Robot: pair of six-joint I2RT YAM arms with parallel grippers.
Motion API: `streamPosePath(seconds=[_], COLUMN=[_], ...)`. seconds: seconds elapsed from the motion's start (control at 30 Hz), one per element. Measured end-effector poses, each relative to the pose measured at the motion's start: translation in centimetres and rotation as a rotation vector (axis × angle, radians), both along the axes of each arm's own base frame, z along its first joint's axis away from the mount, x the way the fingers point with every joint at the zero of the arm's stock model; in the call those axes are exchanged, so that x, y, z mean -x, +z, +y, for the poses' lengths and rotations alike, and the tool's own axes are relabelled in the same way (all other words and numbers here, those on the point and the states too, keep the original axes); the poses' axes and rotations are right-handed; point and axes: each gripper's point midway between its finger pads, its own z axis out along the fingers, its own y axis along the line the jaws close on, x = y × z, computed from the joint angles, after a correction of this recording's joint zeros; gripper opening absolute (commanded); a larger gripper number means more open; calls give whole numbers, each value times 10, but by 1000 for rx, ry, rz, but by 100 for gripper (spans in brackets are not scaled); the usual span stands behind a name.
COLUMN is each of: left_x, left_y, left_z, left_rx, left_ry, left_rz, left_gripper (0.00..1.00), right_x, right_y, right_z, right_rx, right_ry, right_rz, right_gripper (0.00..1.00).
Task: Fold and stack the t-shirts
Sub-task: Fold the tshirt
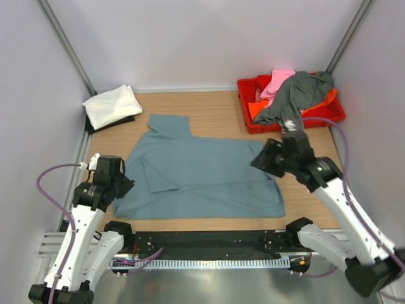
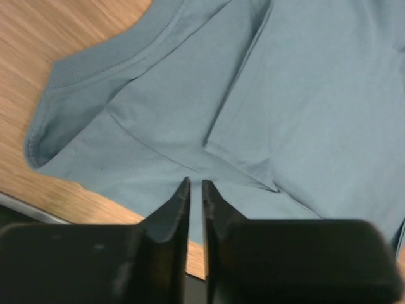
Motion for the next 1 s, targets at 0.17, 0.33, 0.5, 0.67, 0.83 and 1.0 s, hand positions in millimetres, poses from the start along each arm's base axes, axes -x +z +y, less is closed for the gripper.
streamPosePath(seconds=[0.17, 0.33, 0.5, 0.67, 0.83, 1.0], left_x=[4, 6, 17, 18, 19, 22], left_y=[-28, -62, -109, -120, -125, -131], left_z=[2, -2, 1, 7, 13, 14], left_rx=[20, 81, 89, 61, 42, 52], left_ry=[54, 133, 199, 233, 251, 258], left_rz=[26, 55, 134, 150, 130, 104], left_gripper=[0, 0, 0, 0, 0, 0], right_x=[-17, -19, -5, 15, 23, 24], right_y=[32, -6, -71, -114, -122, -133], right_z=[140, 266, 341, 370, 387, 407], right_rx=[117, 149, 199, 202, 142, 86], right_ry=[391, 665, 885, 1022, 1090, 1130], right_rz=[-81, -75, 6, 77, 105, 112], right_gripper=[28, 27, 27, 27, 27, 26])
